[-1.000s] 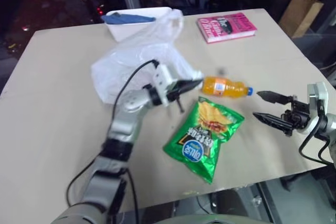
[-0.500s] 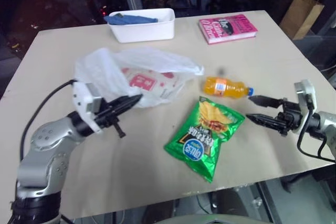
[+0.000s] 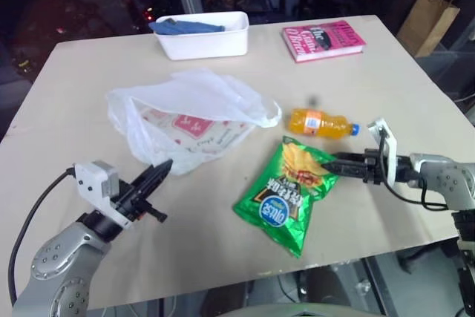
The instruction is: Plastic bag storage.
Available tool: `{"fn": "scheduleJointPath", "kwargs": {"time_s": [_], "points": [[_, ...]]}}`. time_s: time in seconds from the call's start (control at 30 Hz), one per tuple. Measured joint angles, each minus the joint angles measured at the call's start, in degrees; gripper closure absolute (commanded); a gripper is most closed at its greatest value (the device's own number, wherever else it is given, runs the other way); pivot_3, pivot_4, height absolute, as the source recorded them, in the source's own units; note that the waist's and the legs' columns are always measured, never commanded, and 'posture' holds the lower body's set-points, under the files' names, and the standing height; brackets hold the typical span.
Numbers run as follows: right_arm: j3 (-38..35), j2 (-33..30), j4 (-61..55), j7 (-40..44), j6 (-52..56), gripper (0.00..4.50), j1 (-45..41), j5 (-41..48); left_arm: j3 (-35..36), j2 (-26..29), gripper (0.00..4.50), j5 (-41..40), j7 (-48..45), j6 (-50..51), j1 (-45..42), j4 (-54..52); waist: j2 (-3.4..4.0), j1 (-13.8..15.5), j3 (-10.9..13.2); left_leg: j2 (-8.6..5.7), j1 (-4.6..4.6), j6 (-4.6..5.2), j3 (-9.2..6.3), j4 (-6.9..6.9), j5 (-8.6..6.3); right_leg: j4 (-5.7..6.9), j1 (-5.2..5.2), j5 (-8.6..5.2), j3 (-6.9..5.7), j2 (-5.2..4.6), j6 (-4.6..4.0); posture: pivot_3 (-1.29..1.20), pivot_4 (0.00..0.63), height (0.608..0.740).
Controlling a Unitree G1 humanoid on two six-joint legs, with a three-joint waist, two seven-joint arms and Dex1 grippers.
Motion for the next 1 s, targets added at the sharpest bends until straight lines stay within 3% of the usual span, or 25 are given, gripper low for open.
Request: {"fn": "scheduleJointPath", "kwargs": {"time_s": [0.07,0.17,0.3,0.4,0.57,0.8,0.97,1.0], "points": [[3.1,-0.5,0.0,2.1,0.3,0.00,-0.1,-0.8,0.0,0.0,4.43,0.0,0.0,-0.3,-0.5,0.1,0.00,0.0,0.0,0.00,0.00,0.00,0.01,0.00,0.00,-0.01,0.00,0.00,0.00,0.00,0.00,0.00,0.150,0.740],[5.8,-0.5,0.0,3.1,0.6,0.79,-0.1,-1.9,-0.1,0.0,4.50,0.0,0.0,-0.5,-0.9,0.1,0.00,-0.1,0.0,-0.01,-0.01,0.00,0.03,0.00,0.00,-0.03,-0.02,0.00,0.01,-0.01,0.00,0.00,0.150,0.740],[6.3,0.5,-0.6,3.0,1.4,2.63,-0.1,-1.8,-1.5,0.0,4.50,0.0,-0.2,-0.5,-0.8,0.0,0.00,-0.2,0.0,0.00,-0.02,0.00,0.02,-0.01,0.00,-0.04,-0.02,0.00,0.01,0.00,0.00,0.00,0.150,0.740],[6.2,0.2,-2.1,3.0,3.1,4.27,0.3,-1.5,-1.8,0.2,4.50,0.0,-0.4,-0.5,-0.7,0.0,0.00,-0.3,0.0,0.00,-0.02,0.00,0.00,-0.01,0.00,-0.04,-0.02,0.00,0.00,-0.01,0.00,0.00,0.150,0.740],[5.2,0.2,-4.6,1.4,8.7,4.40,0.9,0.8,-2.4,0.5,4.50,0.0,-0.7,-0.4,-0.7,0.0,-0.01,-0.2,0.0,0.00,-0.02,0.00,0.00,-0.01,-0.01,-0.05,-0.01,0.00,-0.01,-0.01,0.00,0.00,0.150,0.740],[-13.2,18.6,-0.8,-15.0,27.4,4.40,-5.8,12.9,-6.3,1.0,4.50,-1.2,-1.3,0.6,-2.6,-1.8,0.01,-0.6,0.0,0.00,-0.01,0.00,-0.02,-0.04,-0.01,-0.02,-0.03,0.01,0.02,0.01,-0.01,0.00,0.150,0.740],[-23.0,29.4,6.2,-29.3,30.7,4.40,-12.0,15.9,-9.6,1.2,4.50,-2.5,-1.5,2.3,-4.4,-2.4,0.02,-0.7,0.0,-0.03,-0.06,-0.03,-0.04,-0.07,0.01,0.03,-0.12,0.02,0.04,0.00,-0.02,0.00,0.150,0.740],[-27.8,33.5,10.1,-35.2,30.6,4.40,-15.3,15.8,-10.1,1.6,4.50,-3.6,-1.7,2.9,-5.1,-3.3,0.04,-0.8,0.0,-0.03,-0.06,-0.15,-0.03,-0.08,0.08,0.05,-0.17,0.02,0.05,0.00,-0.02,0.00,0.150,0.740]]}}
